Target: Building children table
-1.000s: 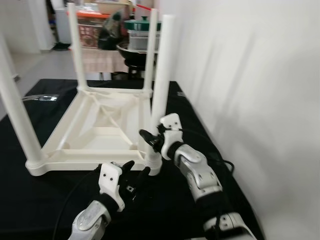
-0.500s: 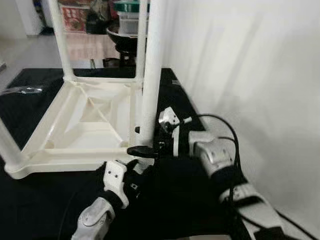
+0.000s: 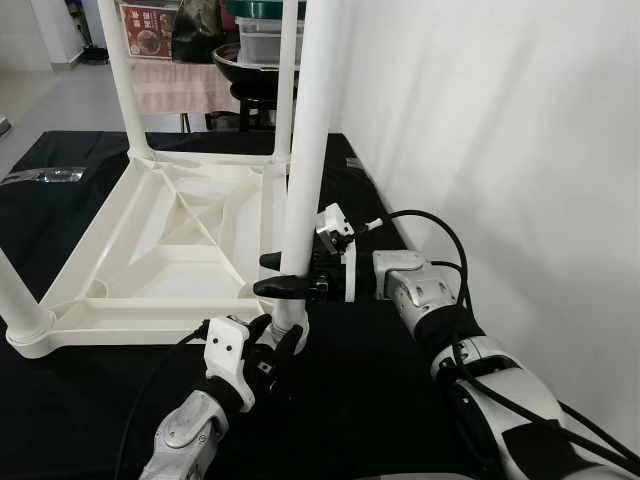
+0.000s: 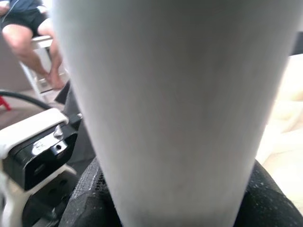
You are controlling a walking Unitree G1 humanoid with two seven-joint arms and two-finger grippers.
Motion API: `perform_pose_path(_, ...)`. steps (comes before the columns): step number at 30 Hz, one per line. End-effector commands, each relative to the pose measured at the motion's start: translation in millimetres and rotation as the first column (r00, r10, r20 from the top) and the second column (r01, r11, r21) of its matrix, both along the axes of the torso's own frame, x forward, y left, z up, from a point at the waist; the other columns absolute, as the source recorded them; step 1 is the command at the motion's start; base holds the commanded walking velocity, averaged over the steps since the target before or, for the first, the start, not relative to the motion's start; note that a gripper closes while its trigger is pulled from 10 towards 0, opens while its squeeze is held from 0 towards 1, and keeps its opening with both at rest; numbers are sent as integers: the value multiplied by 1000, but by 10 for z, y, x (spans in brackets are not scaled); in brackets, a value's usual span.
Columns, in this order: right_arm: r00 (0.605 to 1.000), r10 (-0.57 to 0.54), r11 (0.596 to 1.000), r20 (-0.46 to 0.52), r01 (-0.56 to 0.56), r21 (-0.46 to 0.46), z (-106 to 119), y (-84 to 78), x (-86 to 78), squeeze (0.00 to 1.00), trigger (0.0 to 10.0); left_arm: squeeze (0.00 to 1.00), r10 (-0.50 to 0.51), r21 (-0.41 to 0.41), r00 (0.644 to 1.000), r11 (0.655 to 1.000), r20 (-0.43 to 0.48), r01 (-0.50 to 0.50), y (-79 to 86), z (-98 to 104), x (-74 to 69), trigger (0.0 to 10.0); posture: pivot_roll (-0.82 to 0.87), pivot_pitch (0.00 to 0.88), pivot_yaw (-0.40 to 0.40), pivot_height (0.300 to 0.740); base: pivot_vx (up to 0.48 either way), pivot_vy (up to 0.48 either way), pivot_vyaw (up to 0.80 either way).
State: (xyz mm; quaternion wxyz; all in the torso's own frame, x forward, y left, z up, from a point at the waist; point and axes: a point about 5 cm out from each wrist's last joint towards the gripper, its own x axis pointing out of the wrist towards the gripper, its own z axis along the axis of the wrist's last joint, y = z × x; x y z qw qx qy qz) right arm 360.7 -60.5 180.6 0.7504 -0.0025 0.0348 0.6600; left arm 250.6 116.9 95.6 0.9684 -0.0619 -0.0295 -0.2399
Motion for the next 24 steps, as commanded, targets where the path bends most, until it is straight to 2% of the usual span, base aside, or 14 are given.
perform_pose_path(1, 998, -58, 998, -24, 59, 22, -67, -16, 10, 0, 0, 0, -7, -8, 1000, 1000, -1, 7, -40, -9, 8, 10000, 60, 0, -104, 740, 0, 0, 0)
perform_pose_path(3, 975, -222, 975, 4, 222, -19, -194, -89, 32, 0, 0, 0, -9, -10, 1000, 1000, 0, 9, -38, -4, 2, 10000, 50, 0, -98, 740, 0, 0, 0)
perform_pose_path(5, 966, -256, 966, 16, 257, -38, -241, -104, 24, 0, 0, 0, -9, -10, 1000, 1000, 1, 9, -36, -1, -1, 10000, 48, 0, -98, 740, 0, 0, 0)
perform_pose_path(6, 843, -537, 834, 32, 536, -131, -447, -142, 45, 0, 0, 0, -11, -11, 1000, 1000, 1, 11, -27, 1, -7, 10000, 39, 0, -95, 740, 0, 0, 0)
perform_pose_path(7, 843, -537, 834, 32, 536, -131, -447, -142, 45, 0, 0, 0, -11, -11, 1000, 1000, 1, 11, -27, 1, -7, 10000, 39, 0, -95, 740, 0, 0, 0)
perform_pose_path(8, 678, -732, 661, 65, 730, -176, -580, -232, 13, 0, 0, 0, -11, -12, 1000, 1000, 2, 11, -17, 3, -11, 10000, 7, 0, -84, 740, 0, 0, 0)
perform_pose_path(9, 537, -838, 511, 99, 836, -201, -659, -324, -30, 0, 0, 0, -12, -13, 1000, 1000, 2, 12, -10, 5, -13, 10000, 7, 0, -84, 740, 0, 0, 0)
perform_pose_path(10, 555, -825, 529, 108, 825, -200, -701, -241, -131, 0, 0, 0, -13, -16, 1000, 1000, 0, 13, 0, 3, -9, 10000, -9, 0, -62, 740, 0, 0, 0)
perform_pose_path(11, 555, -825, 529, 108, 825, -200, -701, -241, -131, 0, 0, 0, -13, -16, 1000, 1000, 0, 13, 0, 3, -9, 10000, -9, 0, -62, 740, 0, 0, 0)
perform_pose_path(14, 691, -717, 668, 90, 719, -191, -737, 3, -202, 0, 0, 0, -22, -22, 1000, 1000, -4, 22, -5, 2, 18, 10000, 6, 0, -73, 740, 0, 0, 0)
perform_pose_path(19, 675, -731, 653, 96, 734, -190, -697, 41, -153, 0, 0, 0, -20, -20, 1000, 1000, -2, 20, -2, 2, 29, 10000, 7, 0, -69, 740, 0, 0, 0)
perform_pose_path(22, 640, -763, 621, 94, 765, -170, -606, 58, -122, 0, 0, 0, -5, -19, 1000, 1000, 2, 5, 3, 7, 35, 10000, 14, 0, -72, 740, 0, 0, 0)
perform_pose_path(23, 618, -782, 604, 78, 783, -147, -538, 41, -90, 0, 10000, 0, -2, -19, 1000, 1000, 4, 2, 5, 8, 37, 10000, 14, 0, -75, 740, 0, 0, 0)
perform_pose_path(24, 618, -782, 604, 78, 783, -147, -538, 41, -90, 0, 10000, 0, -2, -19, 1000, 1000, 4, 2, 5, 8, 37, 10000, 14, 0, -75, 740, 0, 0, 0)
